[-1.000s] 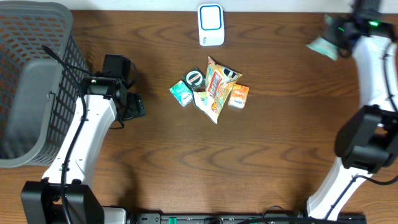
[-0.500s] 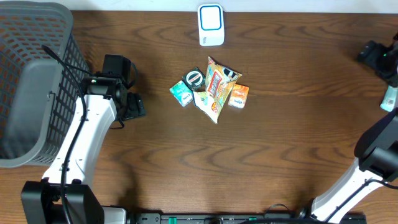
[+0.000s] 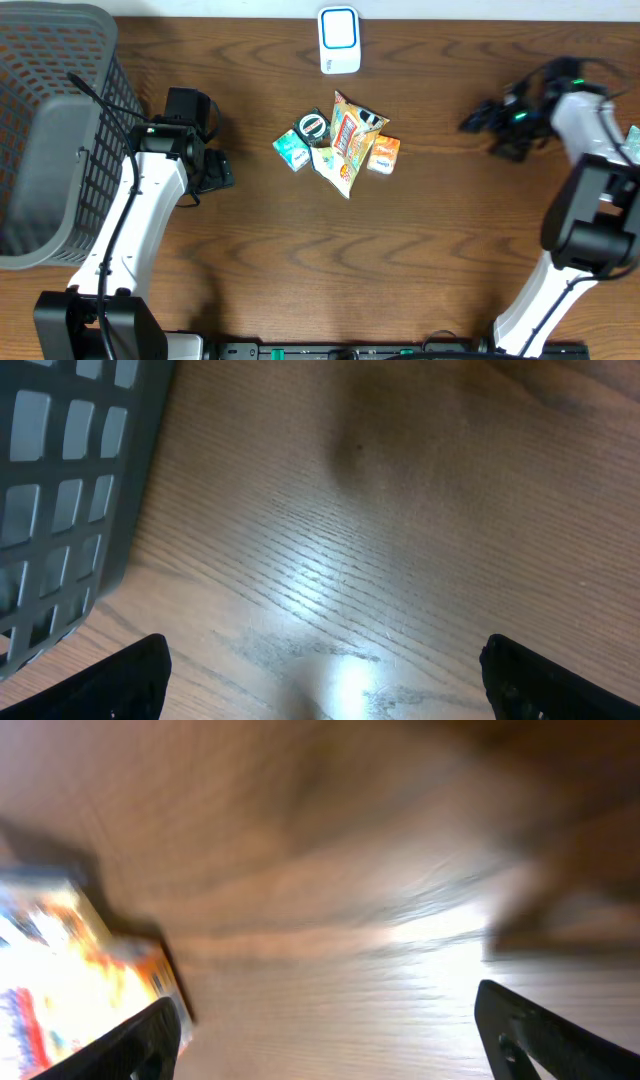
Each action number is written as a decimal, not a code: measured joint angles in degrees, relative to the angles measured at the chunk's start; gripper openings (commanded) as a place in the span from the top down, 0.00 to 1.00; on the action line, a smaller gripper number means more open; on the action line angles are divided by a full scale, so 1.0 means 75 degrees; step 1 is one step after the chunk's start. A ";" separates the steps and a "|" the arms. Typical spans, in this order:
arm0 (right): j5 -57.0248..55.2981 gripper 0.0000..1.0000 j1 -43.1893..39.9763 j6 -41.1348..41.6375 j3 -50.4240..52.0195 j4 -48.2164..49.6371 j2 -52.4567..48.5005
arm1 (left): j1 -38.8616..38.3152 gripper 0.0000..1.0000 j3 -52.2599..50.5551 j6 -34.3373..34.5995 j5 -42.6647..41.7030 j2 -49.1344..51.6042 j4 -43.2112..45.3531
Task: Scan the item barcode
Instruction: 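Reach the right gripper into the pile and grasp the orange juice box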
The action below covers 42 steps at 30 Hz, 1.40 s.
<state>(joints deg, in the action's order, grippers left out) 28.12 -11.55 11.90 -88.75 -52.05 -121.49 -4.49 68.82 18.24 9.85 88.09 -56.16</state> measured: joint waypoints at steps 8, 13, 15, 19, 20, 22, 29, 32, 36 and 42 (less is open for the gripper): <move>0.0289 0.47 0.1588 -0.0085 0.0650 0.0452 0.0000 | 0.0000 0.03 0.0000 0.0000 0.0000 0.0000 -0.0003; 0.0423 0.61 0.2197 0.0015 0.0656 0.0889 0.0000 | 0.0000 0.02 -0.0003 -0.0003 0.0000 0.0000 0.0000; 0.0446 0.64 0.2404 0.0102 0.0659 0.0944 0.0000 | 0.0000 0.02 0.0000 0.0000 0.0000 0.0000 0.0000; 0.0513 0.61 0.2602 0.0312 0.0656 0.0944 0.0000 | 0.0000 0.02 0.0000 0.0000 0.0000 0.0000 -0.0003; 0.0530 0.64 0.2602 0.0361 0.0656 0.0935 0.0000 | 0.0000 0.02 0.0000 -0.0003 0.0000 0.0000 0.0000; 0.0565 0.68 0.2600 0.0449 0.0656 0.0933 0.0003 | 0.0000 0.02 0.0000 0.0000 0.0000 0.0000 0.0000; 0.0338 0.75 0.2594 0.0565 0.0653 0.0758 0.0431 | 0.0000 0.02 0.0000 0.0000 0.0000 0.0000 0.0000; 0.0067 0.76 0.2626 0.0583 0.0647 0.0691 0.0807 | 0.0000 0.02 0.0000 0.0000 0.0000 0.0000 0.0000; -0.0405 0.78 0.2827 0.0589 0.0580 0.0839 0.1067 | 0.0000 0.02 0.0000 -0.0003 0.0000 0.0000 0.0000; -0.1122 0.76 0.3433 0.0595 0.0580 0.1294 0.1049 | 0.0000 0.02 -0.0003 0.0000 0.0000 0.0000 0.0000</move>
<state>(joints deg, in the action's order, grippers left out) 19.70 14.20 16.36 -84.40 -42.35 -113.62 -4.49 68.79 18.24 9.85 88.09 -56.16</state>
